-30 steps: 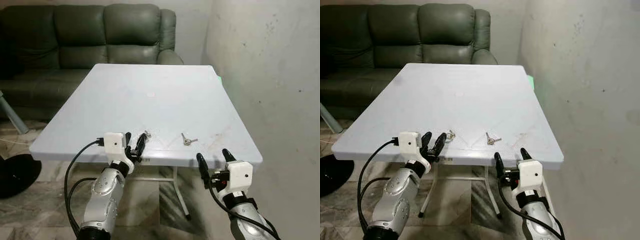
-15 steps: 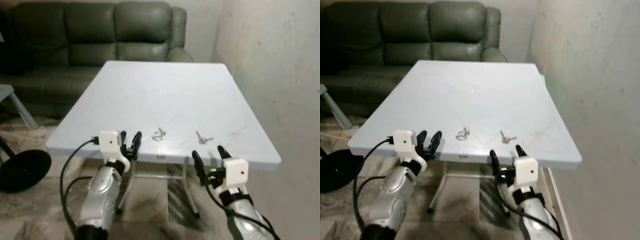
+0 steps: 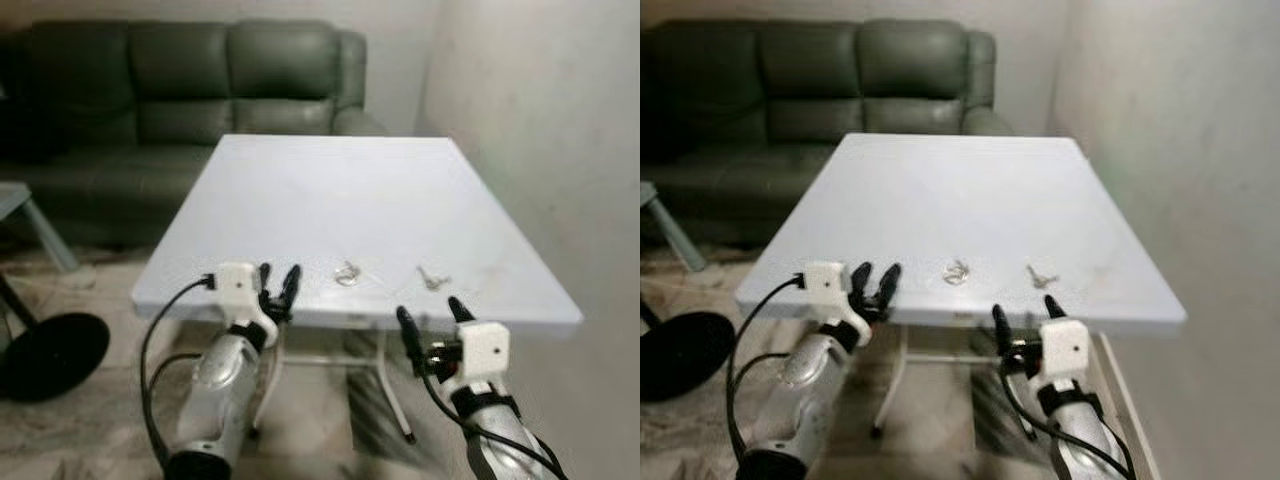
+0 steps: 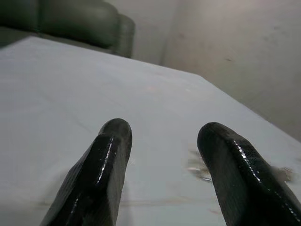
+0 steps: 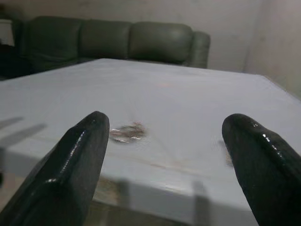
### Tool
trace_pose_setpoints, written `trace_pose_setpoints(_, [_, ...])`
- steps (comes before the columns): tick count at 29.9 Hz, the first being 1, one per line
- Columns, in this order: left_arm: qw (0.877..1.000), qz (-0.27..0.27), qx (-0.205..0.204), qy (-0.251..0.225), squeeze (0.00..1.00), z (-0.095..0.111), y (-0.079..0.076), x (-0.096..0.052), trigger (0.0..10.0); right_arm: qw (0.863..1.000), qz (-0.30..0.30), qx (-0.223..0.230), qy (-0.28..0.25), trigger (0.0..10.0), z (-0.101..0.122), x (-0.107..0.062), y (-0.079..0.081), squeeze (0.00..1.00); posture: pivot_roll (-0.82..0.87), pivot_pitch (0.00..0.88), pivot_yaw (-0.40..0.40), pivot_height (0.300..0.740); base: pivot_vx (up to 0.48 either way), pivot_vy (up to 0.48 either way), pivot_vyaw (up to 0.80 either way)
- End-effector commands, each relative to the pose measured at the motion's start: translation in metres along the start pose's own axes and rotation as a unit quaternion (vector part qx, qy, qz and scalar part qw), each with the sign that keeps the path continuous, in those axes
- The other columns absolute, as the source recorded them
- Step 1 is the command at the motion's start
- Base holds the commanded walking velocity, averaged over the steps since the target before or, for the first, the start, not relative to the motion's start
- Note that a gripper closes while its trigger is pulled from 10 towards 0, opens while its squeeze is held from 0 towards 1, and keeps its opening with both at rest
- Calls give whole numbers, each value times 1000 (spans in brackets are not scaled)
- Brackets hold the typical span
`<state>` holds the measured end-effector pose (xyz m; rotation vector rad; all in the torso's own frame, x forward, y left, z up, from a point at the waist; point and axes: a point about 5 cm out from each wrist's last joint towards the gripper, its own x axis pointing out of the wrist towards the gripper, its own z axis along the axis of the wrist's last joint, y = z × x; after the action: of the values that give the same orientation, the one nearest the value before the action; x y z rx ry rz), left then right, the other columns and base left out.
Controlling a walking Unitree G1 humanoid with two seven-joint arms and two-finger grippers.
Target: Hang keys on a hook
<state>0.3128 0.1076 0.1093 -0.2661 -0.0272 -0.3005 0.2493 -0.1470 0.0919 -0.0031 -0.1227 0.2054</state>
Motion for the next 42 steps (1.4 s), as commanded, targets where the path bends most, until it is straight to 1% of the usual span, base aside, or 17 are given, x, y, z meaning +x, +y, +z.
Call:
trace_pose_setpoints(1, [1000, 8, -1, -5, 0, 3, 5, 0, 10000, 1000, 9, 1, -7, 10000, 4, 3, 4, 0, -66, 0, -4, 740, 450, 0, 0])
trace_pose_setpoints(7, [1000, 15, 0, 1, 0, 2, 6, -1, 10000, 1000, 12, 2, -7, 10000, 4, 3, 5, 0, -65, 0, -5, 740, 452, 0, 0])
trace_pose_setpoints(8, [1000, 21, 3, 9, 0, 0, 7, -1, 10000, 1000, 12, 2, -6, 10000, 4, 3, 5, 0, -64, 0, -5, 740, 360, 0, 0])
trace_pose_setpoints(11, [1000, 18, 6, 6, 0, 0, 6, -1, 10000, 1000, 13, 2, -6, 10000, 3, 3, 5, 0, -64, 0, -6, 740, 256, 0, 0])
trace_pose_setpoints(14, [1000, 16, 19, 6, 0, 0, 5, -2, 10000, 1000, 13, 3, -4, 10000, 3, 2, 6, 0, -62, 0, -7, 740, 0, 0, 0])
trace_pose_setpoints(19, [1000, 12, 21, 6, 0, 0, 2, -2, 10000, 1000, 12, 7, 0, 10000, 2, 2, 5, 0, -60, 0, -8, 740, 0, 0, 0])
trace_pose_setpoints(21, [999, 8, 32, 8, 0, -1, 1, -3, 10000, 1000, 13, 8, 3, 10000, 0, 2, 5, 0, -61, 0, -8, 740, 0, 0, 0])
trace_pose_setpoints(23, [999, 8, 31, 9, 0, -2, 0, -3, 10000, 1000, 14, 6, 5, 10000, -1, 1, 5, 0, -61, 0, -8, 740, 0, 0, 0])
trace_pose_setpoints(25, [999, -13, 40, 13, 0, -4, -5, -4, 10000, 1000, 11, 3, 9, 10000, -2, 1, 2, 0, -62, 0, -7, 740, 0, 0, 0])
trace_pose_setpoints(28, [998, -48, 41, 24, 0, -9, -15, -7, 10000, 1000, 14, -8, 12, 10000, -1, 2, -2, 0, -64, 0, -7, 740, 0, 0, 0])
trace_pose_setpoints(29, [998, -48, 41, 24, 0, -9, -15, -7, 10000, 1000, 14, -8, 12, 10000, -1, 2, -2, 0, -64, 0, -7, 740, 0, 0, 0])
trace_pose_setpoints(31, [996, -64, 45, 29, 0, -11, -20, -9, 10000, 1000, 17, -17, 16, 10000, -1, 3, -5, 0, -66, 0, -5, 740, 0, 0, 0])
trace_pose_setpoints(32, [995, -82, 46, 39, 0, -14, -26, -10, 10000, 999, 21, -27, 26, 10000, -2, 5, -9, 0, -68, 0, -4, 740, 0, 0, 0])
trace_pose_setpoints(36, [989, -124, 57, 52, 0, -18, -37, -14, 10000, 998, 35, -40, 38, 10000, -3, 8, -13, 0, -66, 0, -6, 740, 0, 0, 0])
trace_pose_setpoints(40, [985, -151, 55, 61, 0, -21, -47, -17, 10000, 995, 57, -57, 58, 10000, -6, 11, -21, 0, -67, 0, -6, 740, 0, 0, 0])
trace_pose_setpoints(41, [985, -154, 52, 61, 0, -21, -48, -17, 10000, 995, 58, -57, 59, 10000, -6, 12, -23, 0, -66, 0, -8, 740, 0, 0, 0])
trace_pose_setpoints(42, [983, -159, 58, 65, 0, -22, -51, -18, 10000, 994, 62, -53, 67, 10000, -7, 13, -28, 0, -64, 0, -7, 740, 0, 0, 0])
